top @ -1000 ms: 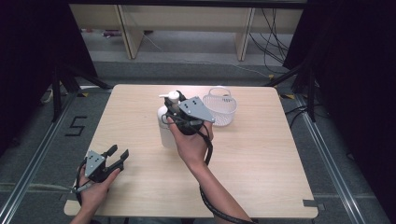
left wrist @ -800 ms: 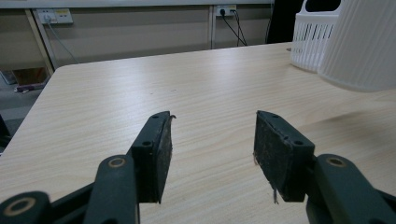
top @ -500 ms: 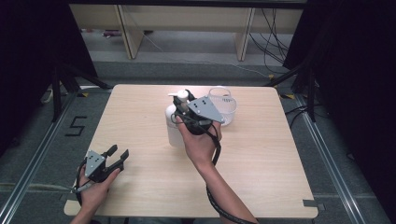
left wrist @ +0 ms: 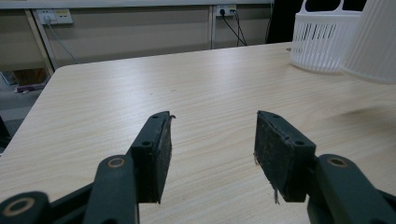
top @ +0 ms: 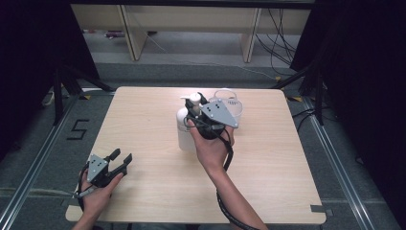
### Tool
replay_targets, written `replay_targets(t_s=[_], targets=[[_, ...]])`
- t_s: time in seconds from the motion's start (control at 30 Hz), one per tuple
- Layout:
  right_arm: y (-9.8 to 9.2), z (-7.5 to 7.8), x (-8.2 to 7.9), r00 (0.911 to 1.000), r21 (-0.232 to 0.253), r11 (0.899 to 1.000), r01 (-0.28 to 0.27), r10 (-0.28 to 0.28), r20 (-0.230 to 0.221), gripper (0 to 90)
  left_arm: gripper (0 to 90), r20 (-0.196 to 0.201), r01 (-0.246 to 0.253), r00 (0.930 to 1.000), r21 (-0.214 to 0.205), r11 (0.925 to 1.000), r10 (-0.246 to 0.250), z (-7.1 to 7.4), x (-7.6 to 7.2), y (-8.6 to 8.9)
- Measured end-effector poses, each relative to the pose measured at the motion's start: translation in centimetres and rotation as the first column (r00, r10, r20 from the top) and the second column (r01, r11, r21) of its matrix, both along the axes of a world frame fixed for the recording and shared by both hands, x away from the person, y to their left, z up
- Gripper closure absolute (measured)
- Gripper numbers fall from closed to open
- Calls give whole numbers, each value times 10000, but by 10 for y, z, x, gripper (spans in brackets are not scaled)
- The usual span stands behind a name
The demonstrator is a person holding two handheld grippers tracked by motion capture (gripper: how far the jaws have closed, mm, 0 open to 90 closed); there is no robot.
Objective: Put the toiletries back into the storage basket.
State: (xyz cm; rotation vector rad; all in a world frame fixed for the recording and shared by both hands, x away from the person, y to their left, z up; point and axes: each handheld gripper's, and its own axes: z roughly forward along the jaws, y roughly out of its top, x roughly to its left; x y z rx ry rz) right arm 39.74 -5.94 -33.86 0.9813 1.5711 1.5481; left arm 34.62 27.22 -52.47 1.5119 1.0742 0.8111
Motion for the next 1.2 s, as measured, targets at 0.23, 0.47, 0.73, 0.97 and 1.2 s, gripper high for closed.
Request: replay_targets(t_s=[0.23,0.47,0.73,0.97,1.2], targets=[[-11,0,-1,9997,-93,9997,233,-232,89,601,458,-2,3,10000,18,10000,-3,0,0,0],[-22,0,-1,9991,-159,9990,407,-405,122,601,458,-4,1,10000,8,10000,-1,0,0,0],[-32,2,-2,9981,-70,9981,611,-610,113,601,458,-5,3,10000,-6,10000,-3,0,0,0],[-41,4,-3,9977,-27,9978,667,-666,150,601,458,-12,-2,10000,8,10000,2,0,0,0],[-49,5,-5,9958,-99,9959,896,-893,219,601,458,-17,-5,10000,22,10000,5,0,0,0]])
